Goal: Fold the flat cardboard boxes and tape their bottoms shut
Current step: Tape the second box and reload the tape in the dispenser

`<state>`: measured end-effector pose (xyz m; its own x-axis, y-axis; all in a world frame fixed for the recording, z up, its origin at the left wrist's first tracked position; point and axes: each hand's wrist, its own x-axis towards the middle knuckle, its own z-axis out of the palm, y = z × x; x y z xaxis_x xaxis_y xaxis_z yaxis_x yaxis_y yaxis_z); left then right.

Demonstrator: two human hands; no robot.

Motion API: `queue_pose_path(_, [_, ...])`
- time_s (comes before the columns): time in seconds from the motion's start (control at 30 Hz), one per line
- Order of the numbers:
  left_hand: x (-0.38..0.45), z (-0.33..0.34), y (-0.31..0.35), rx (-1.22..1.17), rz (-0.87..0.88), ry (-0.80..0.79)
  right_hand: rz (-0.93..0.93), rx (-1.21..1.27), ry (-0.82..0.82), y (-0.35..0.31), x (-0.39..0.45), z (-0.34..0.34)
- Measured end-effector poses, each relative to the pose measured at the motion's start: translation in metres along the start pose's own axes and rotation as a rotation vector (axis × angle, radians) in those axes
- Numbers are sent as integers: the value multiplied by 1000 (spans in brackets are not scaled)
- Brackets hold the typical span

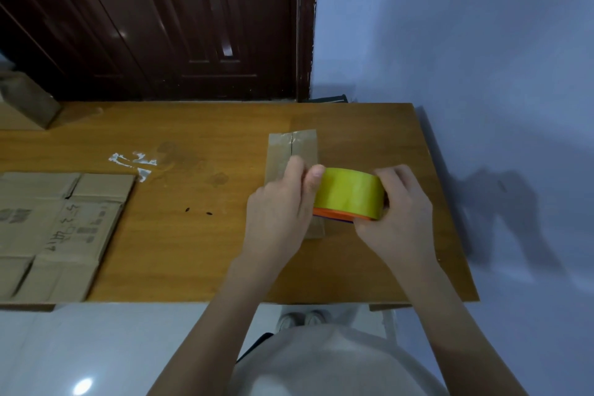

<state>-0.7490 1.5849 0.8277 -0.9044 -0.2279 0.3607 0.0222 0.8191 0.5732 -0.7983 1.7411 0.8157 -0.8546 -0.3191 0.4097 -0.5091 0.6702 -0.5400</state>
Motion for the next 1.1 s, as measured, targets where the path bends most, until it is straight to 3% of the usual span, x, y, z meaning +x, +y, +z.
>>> queue_pose_path(0.13, [2, -4, 2, -130, -92, -110, -26, -9, 15, -2, -3, -2])
queue_pose_path(0.37, [-4, 1, 6, 120, -13, 0, -5, -25, 16, -7, -8, -2])
queue_pose_path(0.53, [-7, -7, 2, -289, -121, -78, -18, -2, 30, -7, -10, -5])
queue_pose_path(0.6, [-7, -12, 3, -352, -99, -137, -20, -3, 43, -7, -9, -6])
queue_pose_path(0.77, [-5, -17, 3, -305, -51, -248, -38, -19, 47, -6, -6, -6])
queue_pose_path(1.1, [-3, -29, -3, -257, 1, -299, -45, -6, 18, -8, -3, -5])
